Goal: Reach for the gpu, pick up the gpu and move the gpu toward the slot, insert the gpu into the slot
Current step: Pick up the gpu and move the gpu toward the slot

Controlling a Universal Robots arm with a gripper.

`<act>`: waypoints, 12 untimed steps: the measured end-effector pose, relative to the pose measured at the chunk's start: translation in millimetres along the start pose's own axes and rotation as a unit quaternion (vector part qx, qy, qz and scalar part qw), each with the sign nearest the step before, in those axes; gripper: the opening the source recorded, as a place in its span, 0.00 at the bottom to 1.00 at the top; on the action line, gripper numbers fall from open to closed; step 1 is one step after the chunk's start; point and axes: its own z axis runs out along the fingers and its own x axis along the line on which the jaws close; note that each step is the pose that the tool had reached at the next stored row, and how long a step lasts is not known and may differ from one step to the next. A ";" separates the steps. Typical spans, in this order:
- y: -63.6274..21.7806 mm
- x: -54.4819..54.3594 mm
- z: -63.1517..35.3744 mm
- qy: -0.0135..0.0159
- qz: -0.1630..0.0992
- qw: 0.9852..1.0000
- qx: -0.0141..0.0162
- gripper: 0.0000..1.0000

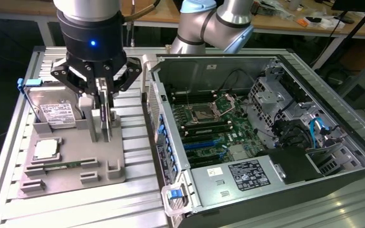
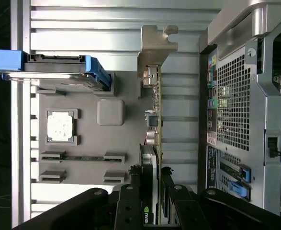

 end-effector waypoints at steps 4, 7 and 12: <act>0.5 -0.1 -13.2 0.000 0.000 1.000 0.000 0.27; 0.9 -0.1 -22.1 0.000 0.000 1.000 0.000 0.27; 1.5 -0.2 -36.0 0.000 0.000 1.000 0.001 0.27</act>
